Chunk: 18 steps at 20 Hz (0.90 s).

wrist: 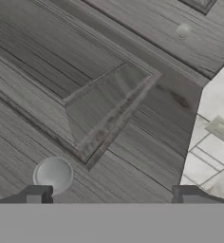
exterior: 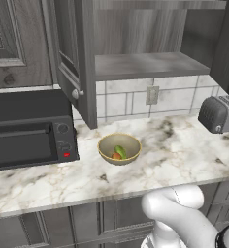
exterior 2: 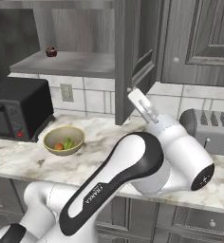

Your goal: Open the cabinet. Pick the apple and mango from the cabinet and place them into the bowl. Then close the cabinet.

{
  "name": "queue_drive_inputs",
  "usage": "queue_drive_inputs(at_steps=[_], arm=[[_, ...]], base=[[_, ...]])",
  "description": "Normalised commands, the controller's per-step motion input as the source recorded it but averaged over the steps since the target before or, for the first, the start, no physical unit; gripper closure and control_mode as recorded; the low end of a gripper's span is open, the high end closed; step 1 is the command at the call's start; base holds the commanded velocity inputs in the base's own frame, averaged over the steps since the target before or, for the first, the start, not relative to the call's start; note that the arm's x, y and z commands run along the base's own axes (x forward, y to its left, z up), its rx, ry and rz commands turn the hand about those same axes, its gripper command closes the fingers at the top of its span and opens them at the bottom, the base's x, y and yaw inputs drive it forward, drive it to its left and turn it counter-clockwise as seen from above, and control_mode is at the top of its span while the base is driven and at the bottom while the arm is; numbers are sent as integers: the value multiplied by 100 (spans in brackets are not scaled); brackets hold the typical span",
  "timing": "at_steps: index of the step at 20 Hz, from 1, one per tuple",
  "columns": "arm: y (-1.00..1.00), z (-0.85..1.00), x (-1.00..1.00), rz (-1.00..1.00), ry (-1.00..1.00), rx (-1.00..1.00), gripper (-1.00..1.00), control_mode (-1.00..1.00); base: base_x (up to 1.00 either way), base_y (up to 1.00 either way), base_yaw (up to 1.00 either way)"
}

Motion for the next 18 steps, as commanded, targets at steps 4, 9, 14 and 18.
queue_drive_inputs(at_steps=[4,9,14,18], arm=[[23,0,1,5,-20,1,-100,-100],[47,11,1,5,-15,0,-100,-100],[57,12,9,7,-7,0,-100,-100],[66,7,10,7,-5,0,-100,-100]], base=[[0,0,0],[0,0,0],[0,0,0],[0,0,0]])
